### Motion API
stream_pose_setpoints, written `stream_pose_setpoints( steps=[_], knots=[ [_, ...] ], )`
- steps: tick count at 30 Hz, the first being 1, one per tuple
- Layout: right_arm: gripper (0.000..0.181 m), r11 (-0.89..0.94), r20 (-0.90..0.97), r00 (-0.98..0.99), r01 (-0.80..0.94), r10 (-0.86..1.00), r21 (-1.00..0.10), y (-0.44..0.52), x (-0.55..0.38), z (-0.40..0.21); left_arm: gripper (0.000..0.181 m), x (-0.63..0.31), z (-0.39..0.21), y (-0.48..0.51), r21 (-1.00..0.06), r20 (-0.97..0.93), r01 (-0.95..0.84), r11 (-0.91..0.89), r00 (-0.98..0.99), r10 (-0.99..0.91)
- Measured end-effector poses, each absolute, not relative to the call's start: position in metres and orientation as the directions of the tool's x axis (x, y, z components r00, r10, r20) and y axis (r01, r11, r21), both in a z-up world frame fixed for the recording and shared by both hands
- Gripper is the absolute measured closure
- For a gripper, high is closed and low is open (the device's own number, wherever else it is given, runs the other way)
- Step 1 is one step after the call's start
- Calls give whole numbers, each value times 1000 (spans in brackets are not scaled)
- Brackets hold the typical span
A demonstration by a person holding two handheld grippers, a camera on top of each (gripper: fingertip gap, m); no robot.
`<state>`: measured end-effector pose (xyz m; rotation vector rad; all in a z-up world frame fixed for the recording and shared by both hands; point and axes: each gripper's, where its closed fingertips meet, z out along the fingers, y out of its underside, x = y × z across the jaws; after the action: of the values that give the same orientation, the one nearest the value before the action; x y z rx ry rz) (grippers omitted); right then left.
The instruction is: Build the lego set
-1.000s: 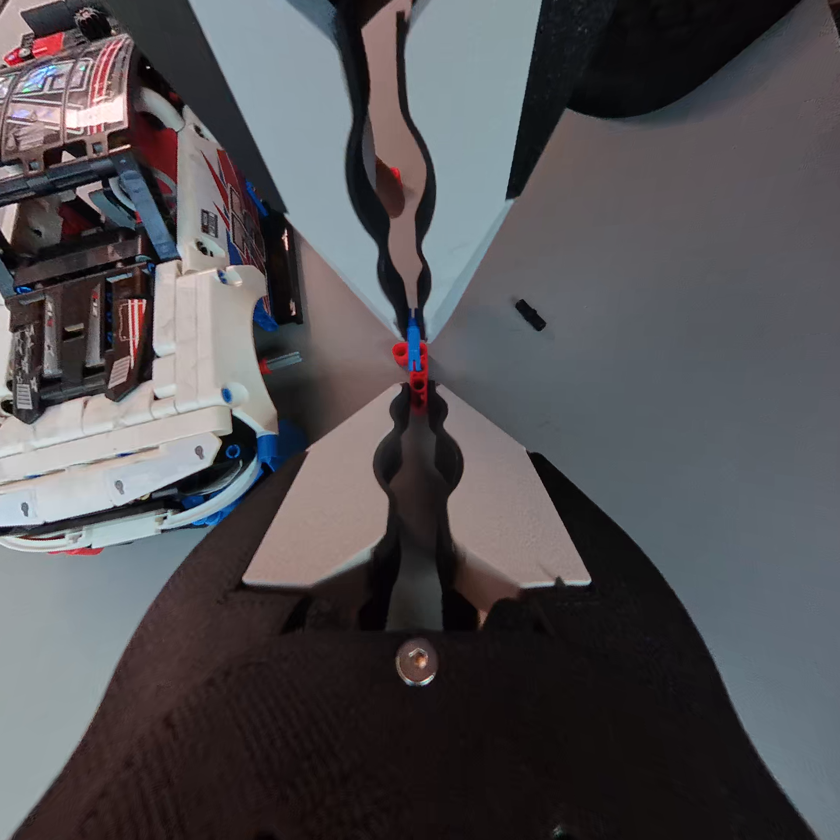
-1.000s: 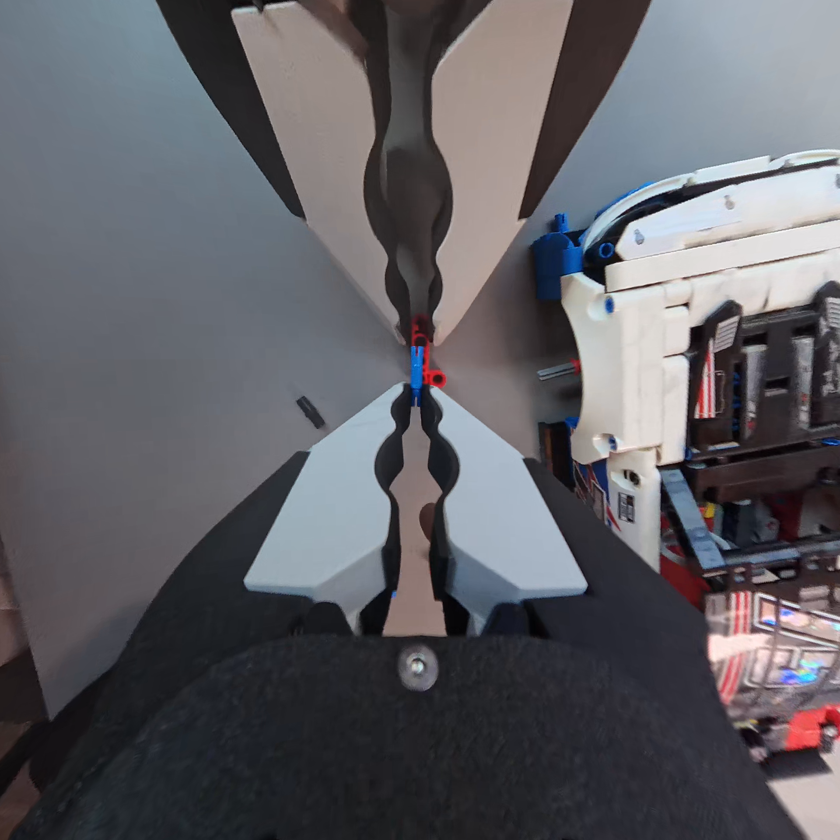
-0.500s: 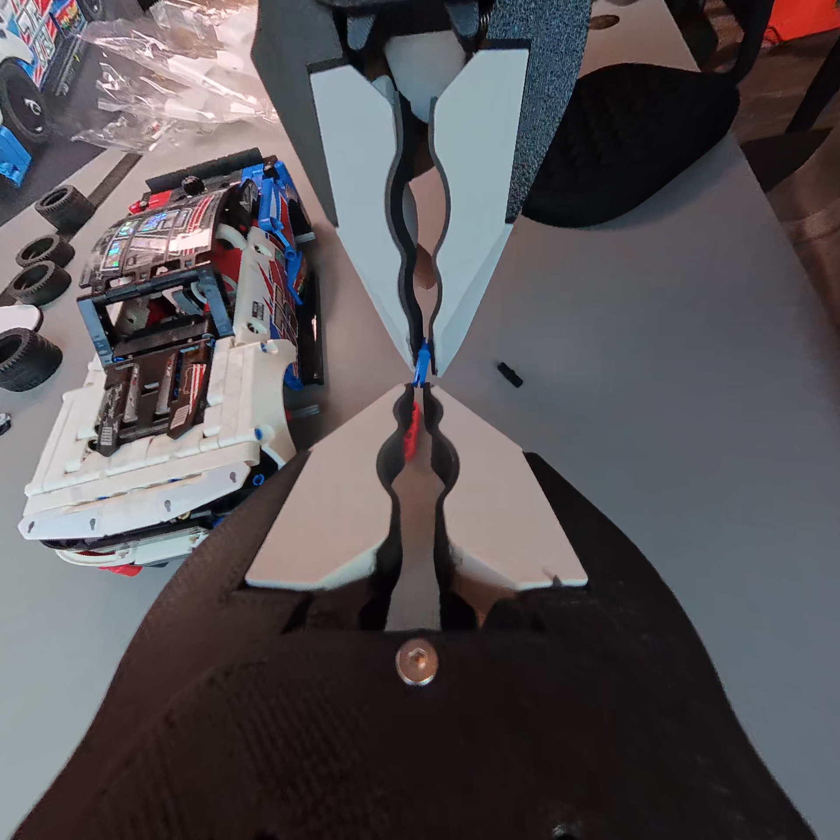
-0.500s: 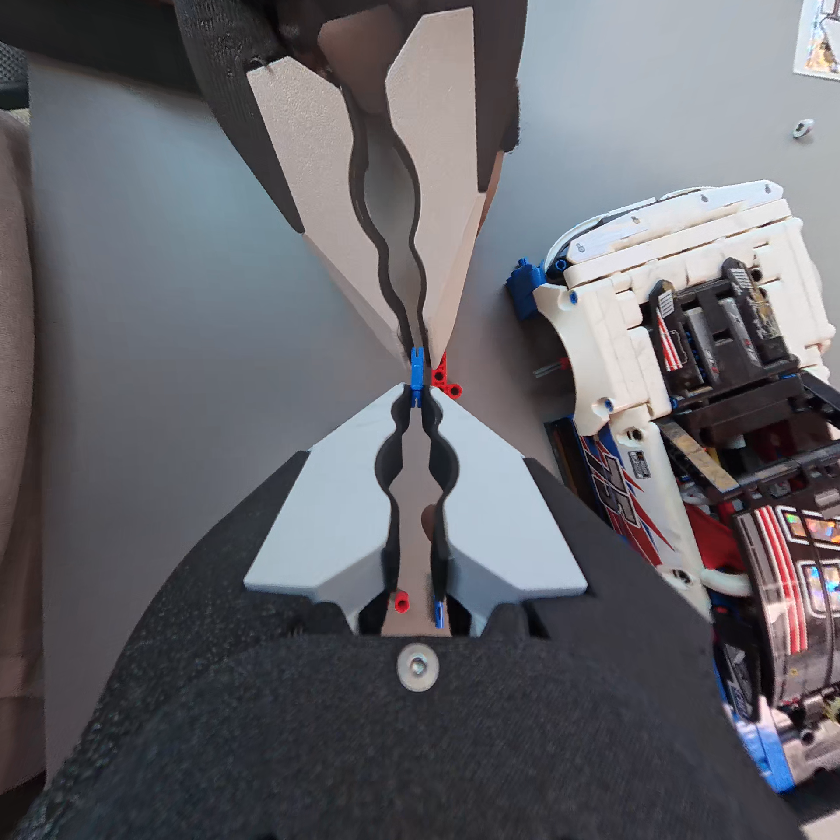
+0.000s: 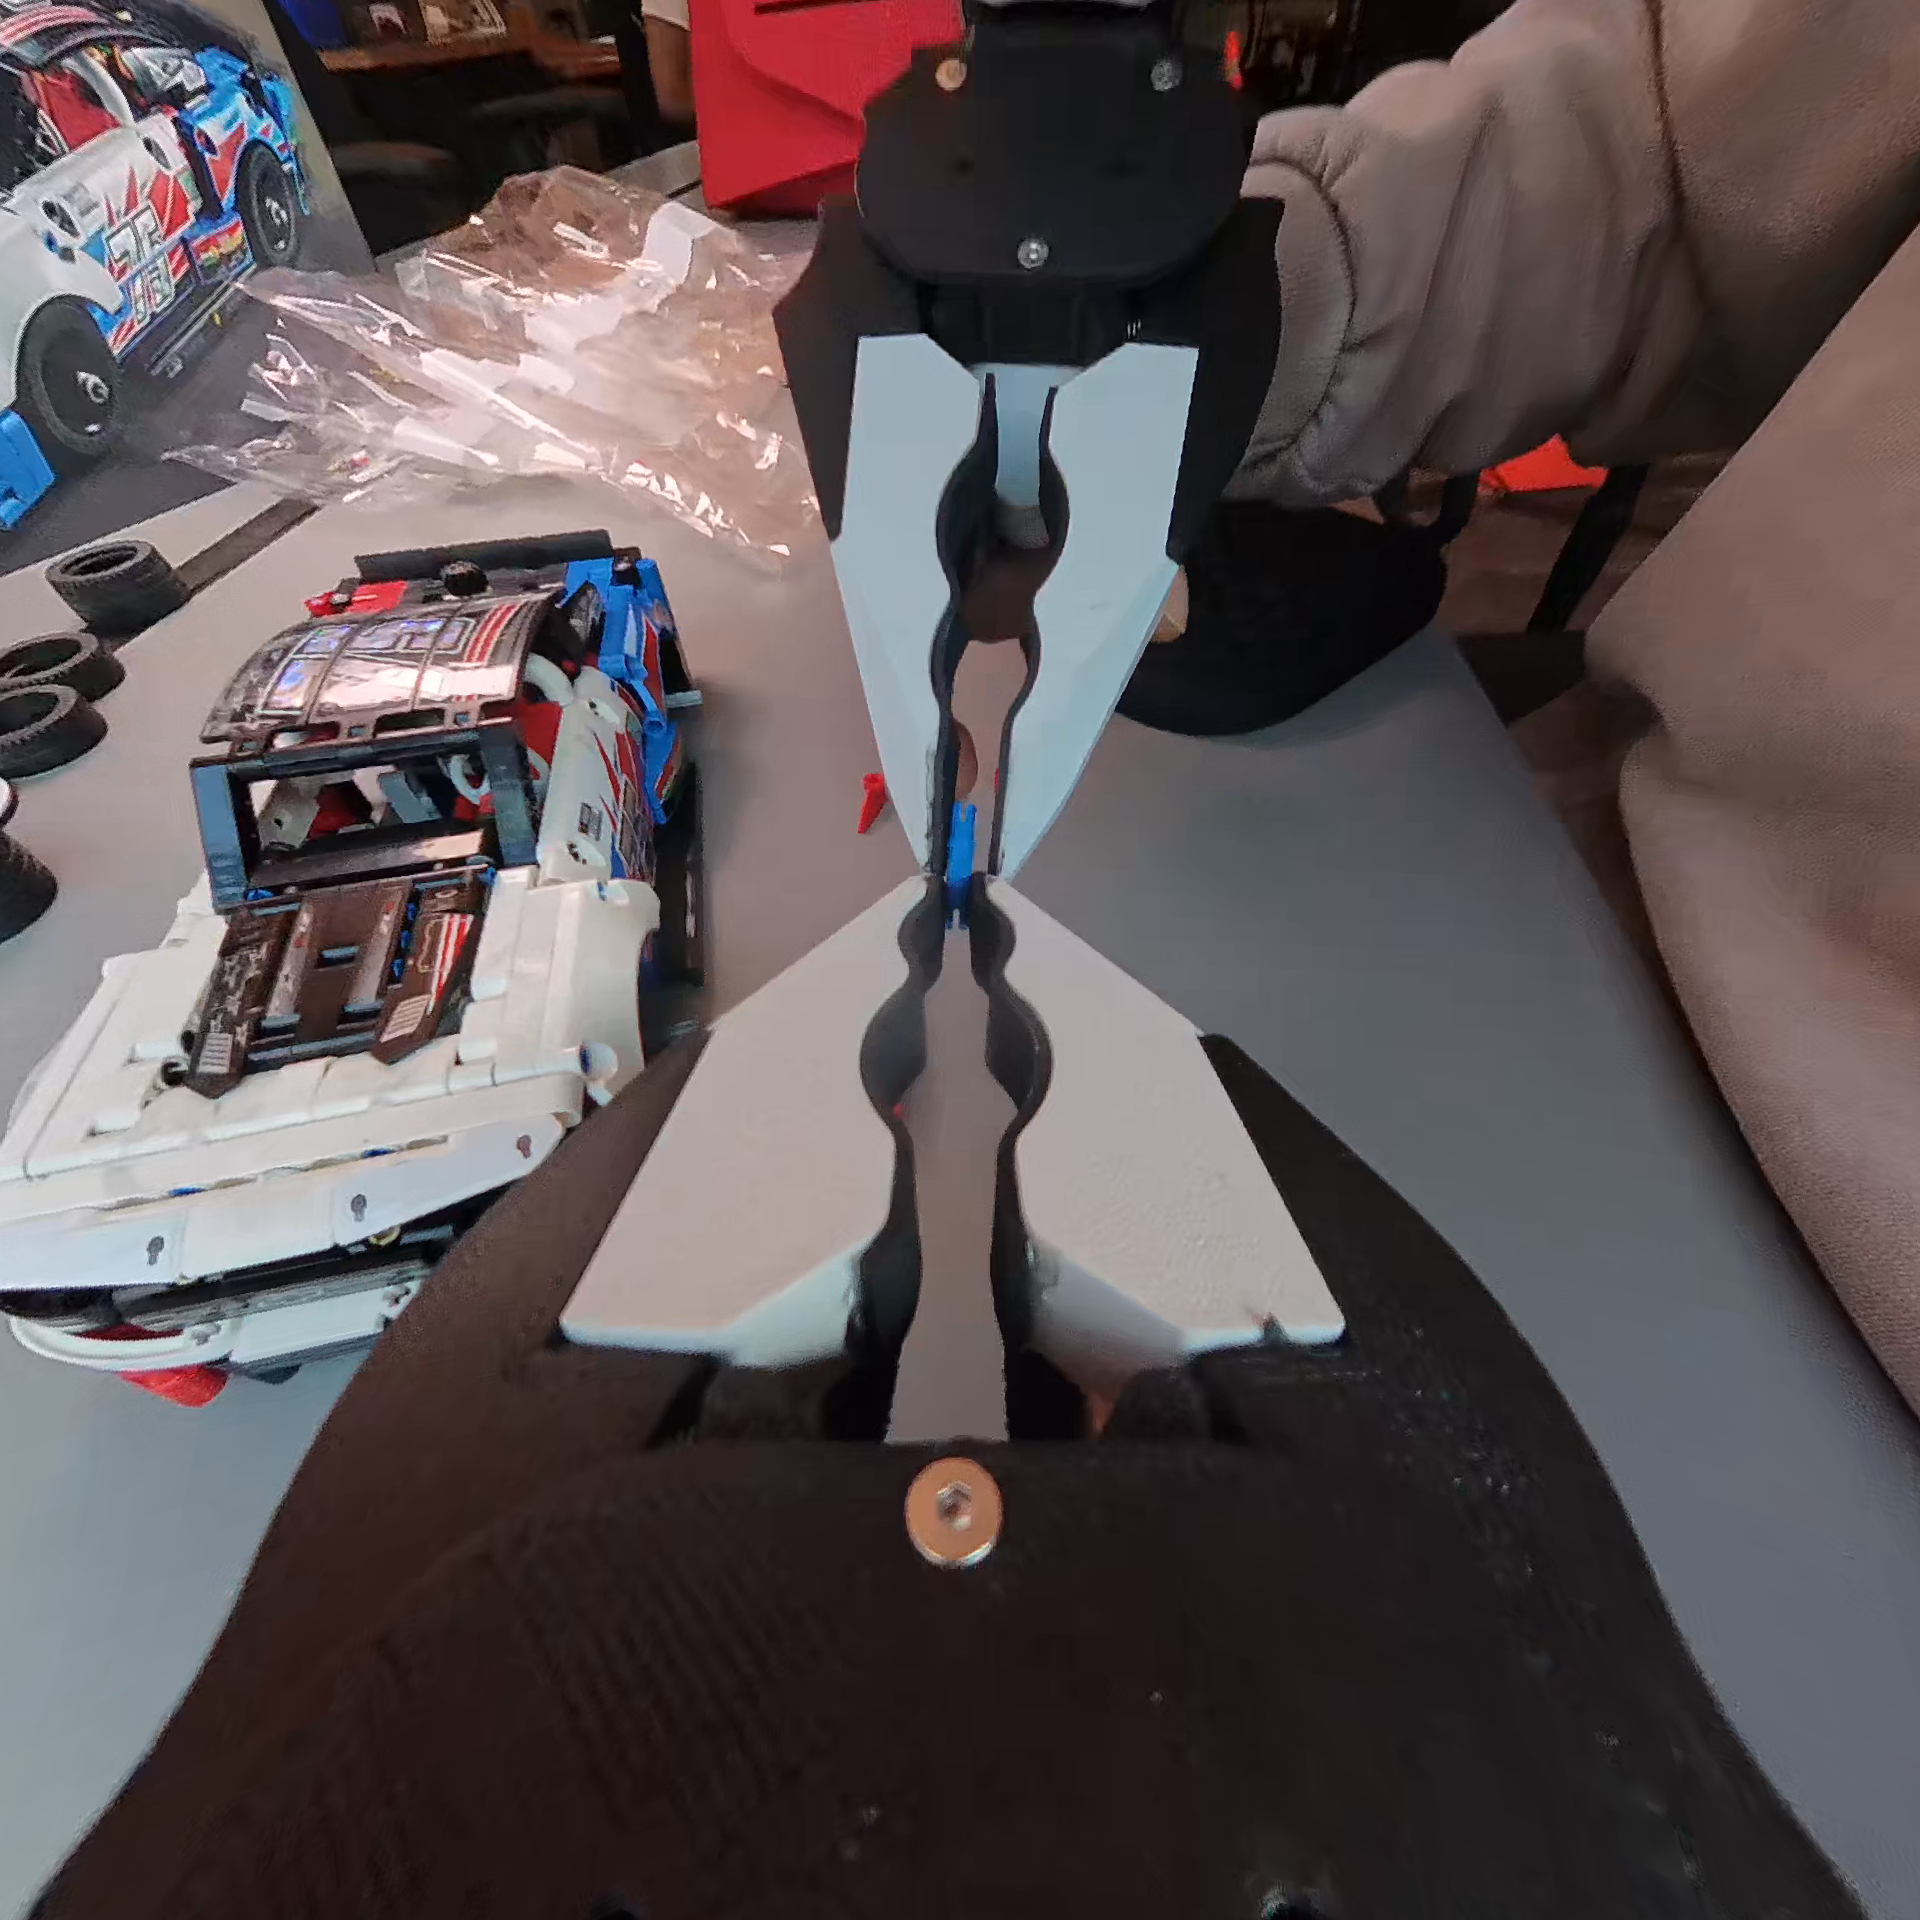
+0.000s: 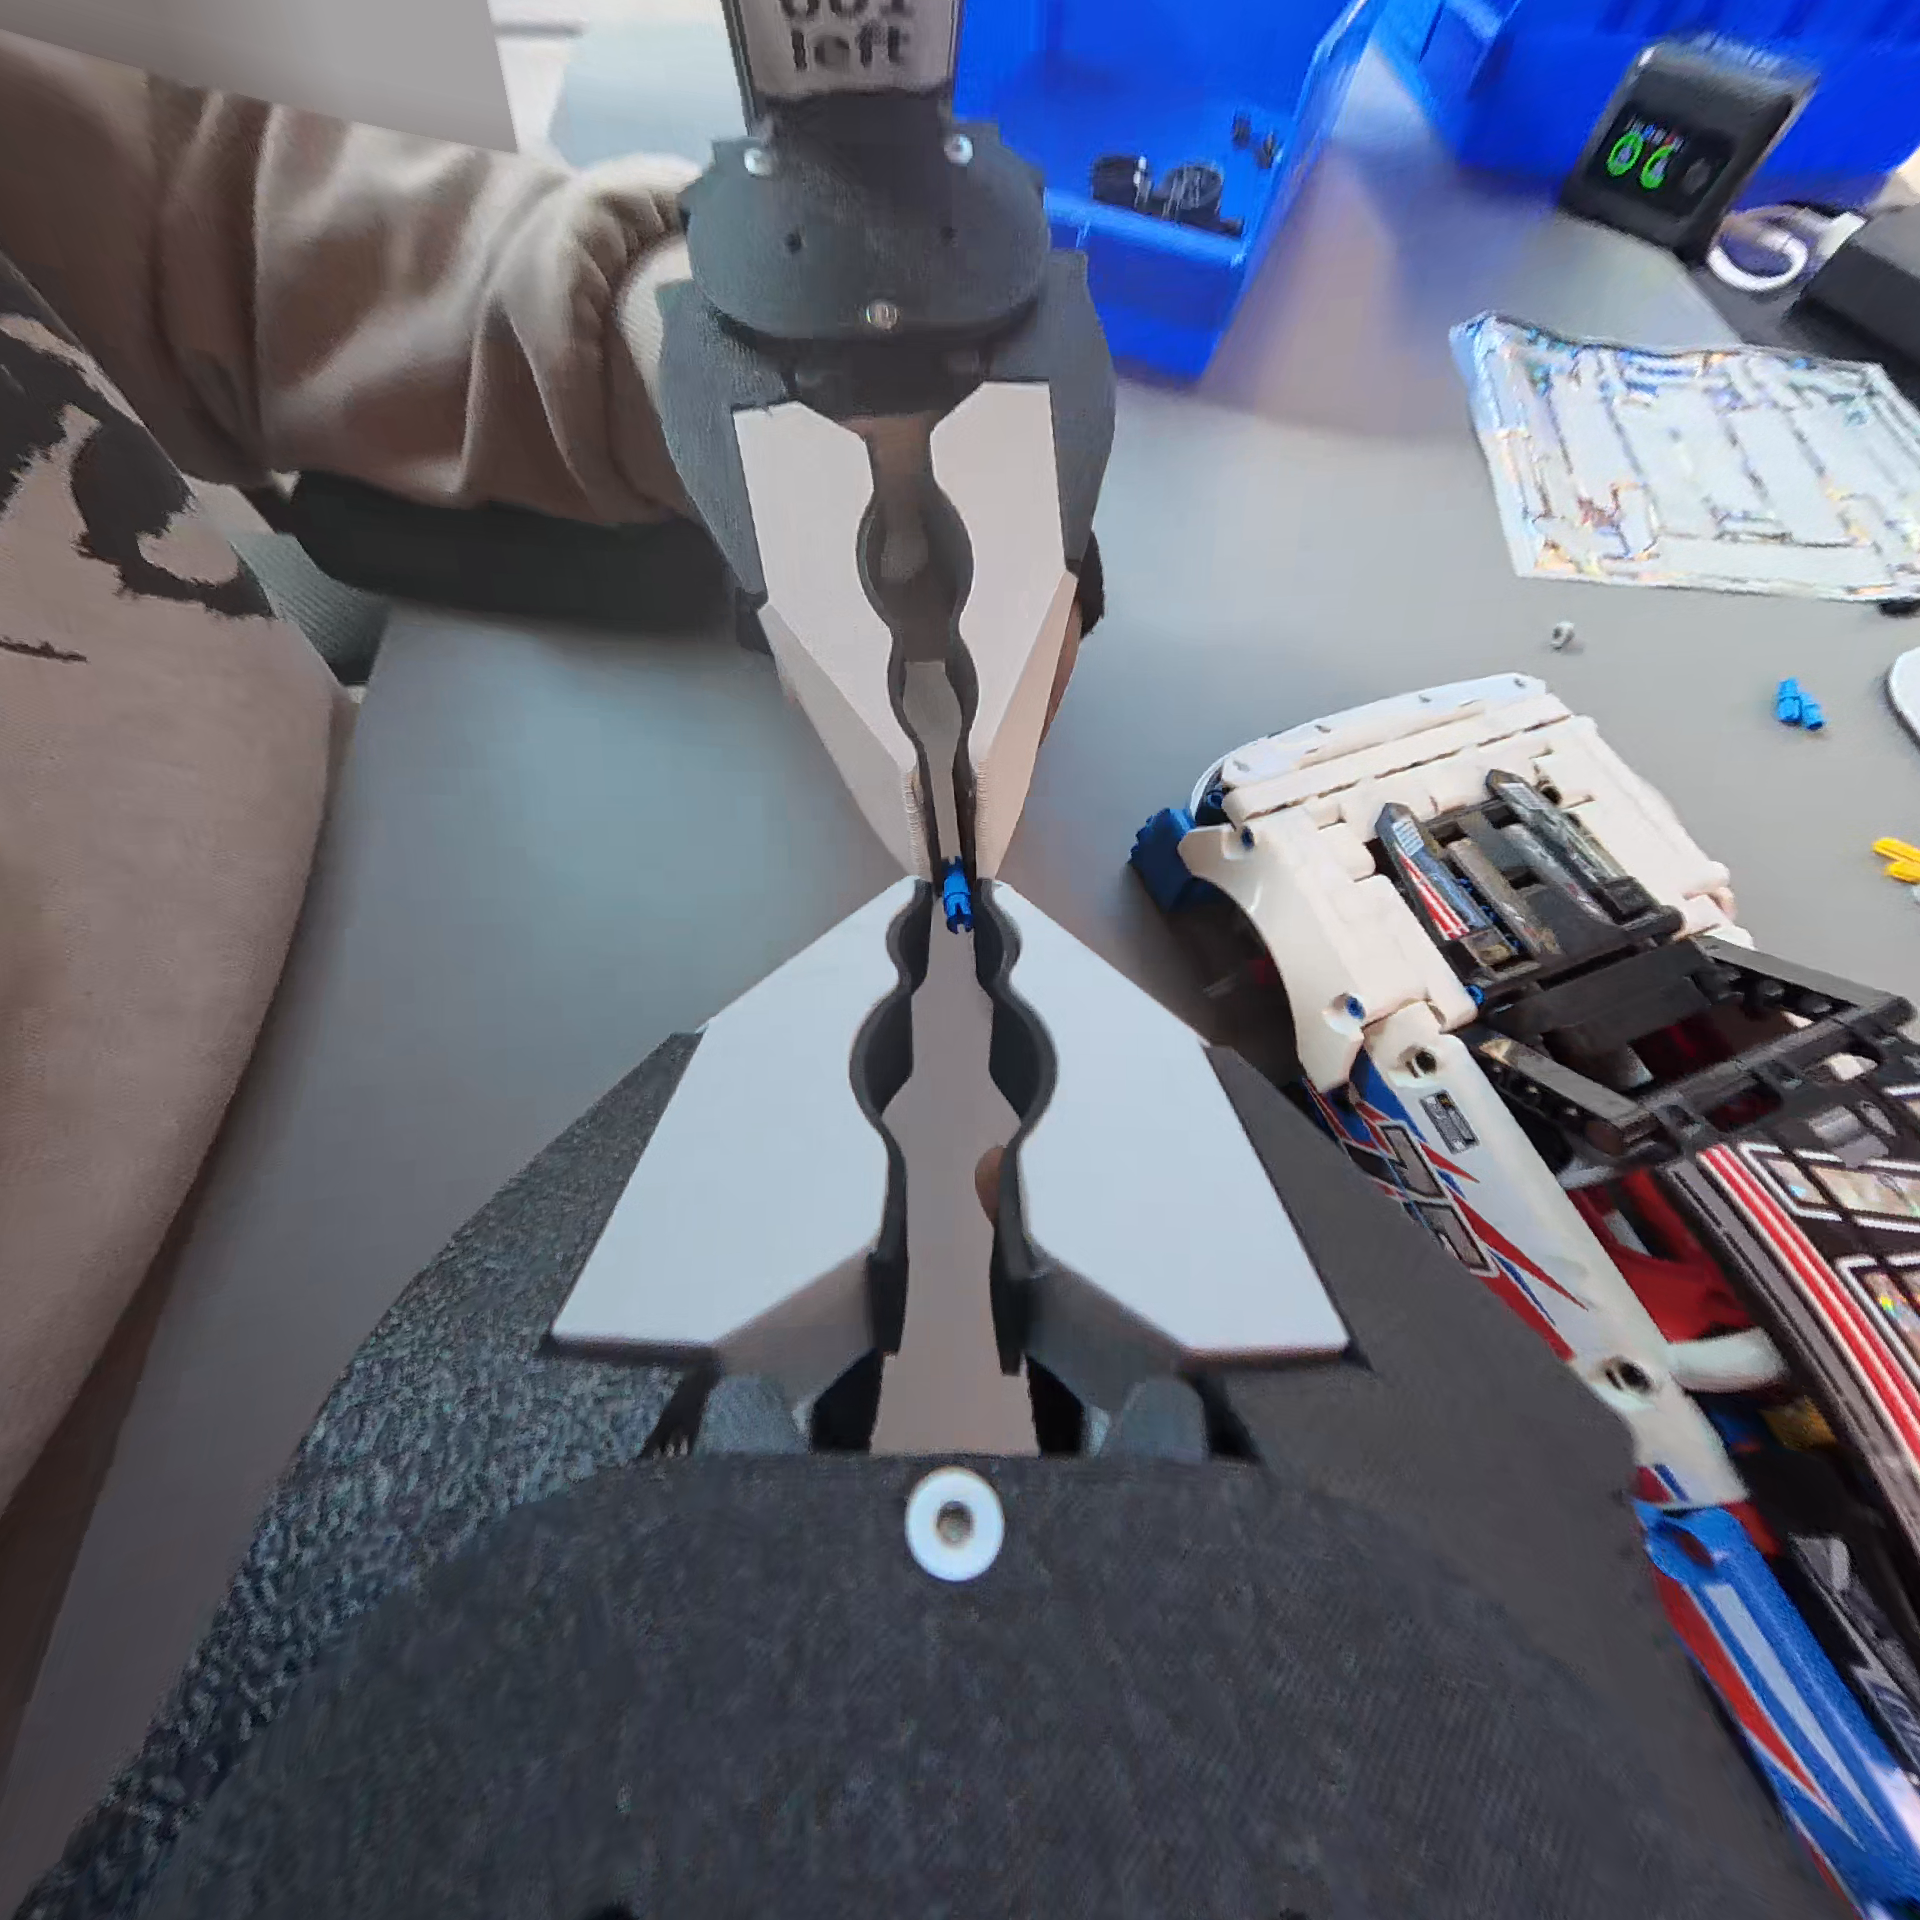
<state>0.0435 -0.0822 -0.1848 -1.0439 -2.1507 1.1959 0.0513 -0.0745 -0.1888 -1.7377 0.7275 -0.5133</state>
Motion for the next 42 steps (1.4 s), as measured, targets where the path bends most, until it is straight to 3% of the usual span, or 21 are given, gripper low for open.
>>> stream_pose_setpoints(
  steps=[4, 13, 28, 32, 36, 42],
  knots=[
    [178, 251, -13, -613, 342, 790, -906, -84, 47, -175, 179, 57, -181, -78, -975, 2, -160, -155, 690, -724],
    [177, 257, -6, -638, 318, 770, -912, -86, 47, -165, 179, 57, -172, -80, -986, 10, -113, -120, 687, -727],
    [179, 380, 66, -670, 334, 739, -862, -87, 50, -167, 179, 59, -169, -81, -988, -9, -116, -98, 688, -726],
    [179, 469, 83, -658, 437, 748, -768, -75, 43, -178, 169, 43, -176, -71, -975, -74, -193, -111, 750, -657],
    [179, 551, 53, -679, 544, 732, -633, -62, 40, -199, 147, 17, -213, -65, -882, -165, -385, -272, 792, -588],
    [179, 697, 29, -752, 595, 658, -400, -53, 40, -236, 156, 21, -244, -71, -808, -90, -425, -407, 773, -628]
  ],
)
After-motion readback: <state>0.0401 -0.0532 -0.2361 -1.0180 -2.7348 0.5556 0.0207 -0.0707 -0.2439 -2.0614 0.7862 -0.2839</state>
